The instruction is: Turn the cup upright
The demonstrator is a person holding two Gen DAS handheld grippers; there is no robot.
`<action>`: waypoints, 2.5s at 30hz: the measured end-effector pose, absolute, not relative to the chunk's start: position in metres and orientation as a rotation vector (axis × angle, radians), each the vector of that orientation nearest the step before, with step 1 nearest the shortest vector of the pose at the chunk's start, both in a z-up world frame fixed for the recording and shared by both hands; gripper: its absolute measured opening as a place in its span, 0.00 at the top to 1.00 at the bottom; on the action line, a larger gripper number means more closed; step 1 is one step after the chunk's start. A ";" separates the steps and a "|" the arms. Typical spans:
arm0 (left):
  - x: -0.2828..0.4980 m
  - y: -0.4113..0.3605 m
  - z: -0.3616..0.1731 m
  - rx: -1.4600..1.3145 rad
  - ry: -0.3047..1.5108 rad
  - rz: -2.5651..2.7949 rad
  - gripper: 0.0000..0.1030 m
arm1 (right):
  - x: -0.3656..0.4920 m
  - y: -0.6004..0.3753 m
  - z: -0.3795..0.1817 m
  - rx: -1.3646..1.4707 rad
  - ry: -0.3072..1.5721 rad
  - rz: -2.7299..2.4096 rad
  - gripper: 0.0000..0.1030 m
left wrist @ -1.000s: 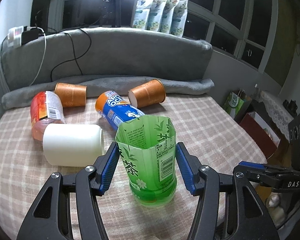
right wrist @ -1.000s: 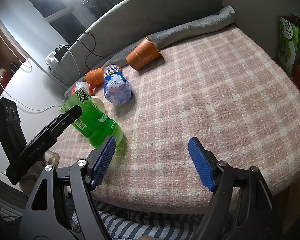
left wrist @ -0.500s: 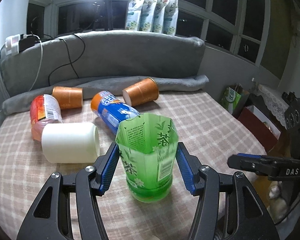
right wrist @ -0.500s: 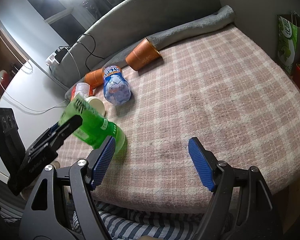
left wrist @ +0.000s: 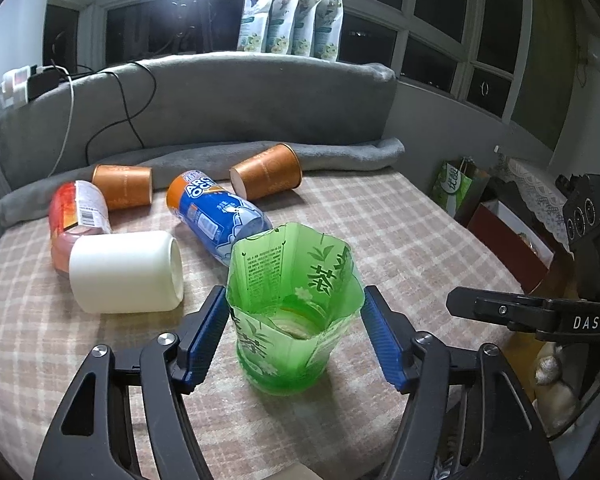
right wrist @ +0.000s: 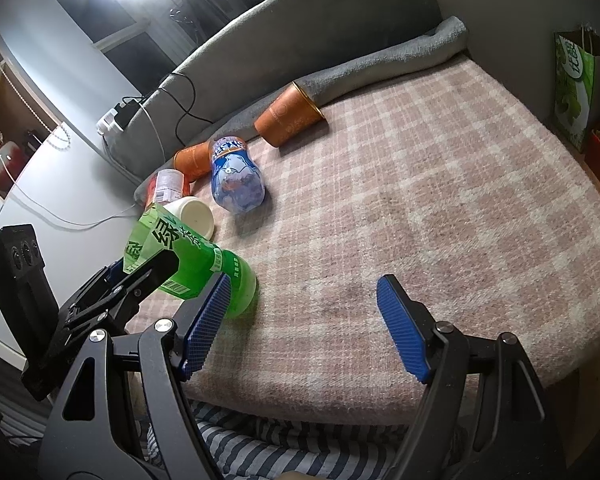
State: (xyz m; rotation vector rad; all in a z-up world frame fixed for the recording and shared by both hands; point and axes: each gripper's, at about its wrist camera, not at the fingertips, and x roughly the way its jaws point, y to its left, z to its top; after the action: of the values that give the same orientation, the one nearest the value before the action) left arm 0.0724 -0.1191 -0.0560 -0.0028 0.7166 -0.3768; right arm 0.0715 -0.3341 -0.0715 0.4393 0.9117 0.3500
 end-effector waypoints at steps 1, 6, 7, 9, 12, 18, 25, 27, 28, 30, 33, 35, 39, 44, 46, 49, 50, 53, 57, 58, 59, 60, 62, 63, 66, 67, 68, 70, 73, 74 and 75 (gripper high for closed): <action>0.072 -0.119 -0.056 -0.004 0.715 -0.376 0.30 | 0.071 -0.334 -0.071 0.438 0.910 0.350 0.24; 0.070 -0.114 -0.054 -0.020 0.714 -0.378 0.26 | 0.068 -0.330 -0.065 0.415 0.886 0.349 0.24; 0.069 -0.112 -0.054 -0.025 0.713 -0.376 0.26 | 0.068 -0.329 -0.064 0.408 0.879 0.349 0.24; 0.068 -0.109 -0.052 -0.030 0.712 -0.375 0.25 | 0.068 -0.326 -0.060 0.395 0.866 0.345 0.24; 0.066 -0.105 -0.051 -0.038 0.709 -0.373 0.25 | 0.067 -0.321 -0.056 0.372 0.852 0.340 0.24; 0.057 -0.095 -0.048 -0.048 0.696 -0.367 0.25 | 0.064 -0.310 -0.046 0.312 0.802 0.328 0.19; 0.048 -0.083 -0.042 -0.057 0.666 -0.358 0.25 | 0.058 -0.296 -0.033 0.236 0.730 0.319 0.13; 0.046 -0.080 -0.040 -0.065 0.665 -0.357 0.25 | 0.055 -0.292 -0.030 0.218 0.708 0.317 0.12; 0.044 -0.078 -0.040 -0.068 0.663 -0.355 0.25 | 0.054 -0.291 -0.029 0.207 0.700 0.316 0.12; 0.040 -0.073 -0.037 -0.073 0.653 -0.348 0.25 | 0.051 -0.286 -0.026 0.168 0.675 0.307 0.12; 0.033 -0.066 -0.031 -0.072 0.615 -0.317 0.25 | 0.046 -0.279 -0.020 0.114 0.628 0.277 0.12; 0.026 -0.059 -0.025 -0.066 0.572 -0.280 0.25 | 0.043 -0.274 -0.016 0.081 0.599 0.258 0.11; 0.017 -0.047 -0.014 -0.066 0.488 -0.203 0.25 | 0.040 -0.267 -0.012 0.045 0.557 0.228 0.09; 0.011 -0.034 -0.008 -0.057 0.422 -0.130 0.25 | 0.035 -0.263 -0.007 0.024 0.502 0.177 0.09; 0.010 -0.031 -0.008 -0.051 0.407 -0.108 0.25 | 0.032 -0.262 -0.004 0.013 0.476 0.155 0.09; 0.008 -0.027 -0.007 -0.053 0.386 -0.098 0.25 | 0.030 -0.259 -0.002 -0.002 0.450 0.133 0.09; 0.007 -0.026 -0.007 -0.061 0.378 -0.099 0.25 | 0.030 -0.259 -0.002 -0.005 0.444 0.128 0.09; 0.002 -0.019 -0.003 -0.096 0.344 -0.103 0.25 | 0.027 -0.256 0.000 -0.018 0.420 0.109 0.09; 0.000 -0.017 0.000 -0.085 0.329 -0.078 0.25 | 0.024 -0.254 0.001 -0.024 0.402 0.097 0.09; 0.000 -0.017 0.000 -0.081 0.328 -0.072 0.25 | 0.024 -0.254 0.002 -0.024 0.399 0.095 0.09; 0.000 -0.016 0.001 -0.078 0.328 -0.064 0.25 | 0.023 -0.253 0.002 -0.021 0.395 0.093 0.09; 0.000 -0.016 0.001 -0.078 0.328 -0.060 0.25 | 0.023 -0.254 0.002 -0.017 0.394 0.093 0.09; -0.001 -0.014 0.001 -0.076 0.326 -0.050 0.24 | 0.023 -0.254 0.003 -0.008 0.394 0.096 0.09; -0.001 -0.014 0.001 -0.073 0.325 -0.046 0.24 | 0.023 -0.255 0.003 -0.005 0.394 0.097 0.09; -0.002 -0.014 0.002 -0.063 0.321 -0.037 0.24 | 0.023 -0.255 0.003 0.002 0.394 0.098 0.09; -0.003 -0.014 0.002 -0.063 0.320 -0.035 0.23 | 0.024 -0.255 0.003 0.001 0.394 0.099 0.09; -0.002 -0.014 0.002 -0.063 0.321 -0.035 0.23 | 0.023 -0.255 0.003 0.001 0.393 0.099 0.09; -0.003 -0.014 0.001 -0.064 0.323 -0.035 0.23 | 0.023 -0.254 0.003 -0.003 0.392 0.099 0.09; -0.003 -0.014 0.001 -0.063 0.329 -0.036 0.23 | 0.022 -0.254 0.003 0.000 0.394 0.098 0.09; -0.003 -0.014 0.001 -0.062 0.330 -0.037 0.23 | 0.022 -0.255 0.003 0.000 0.395 0.097 0.09; -0.003 -0.014 0.001 -0.063 0.330 -0.037 0.23 | 0.022 -0.254 0.003 0.001 0.395 0.098 0.09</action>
State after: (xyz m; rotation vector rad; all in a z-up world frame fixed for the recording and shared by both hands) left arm -0.0028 -0.0136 0.0012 -0.0625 0.3304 -0.0370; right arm 0.0224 -0.2544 0.0028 0.0013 0.3951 0.0976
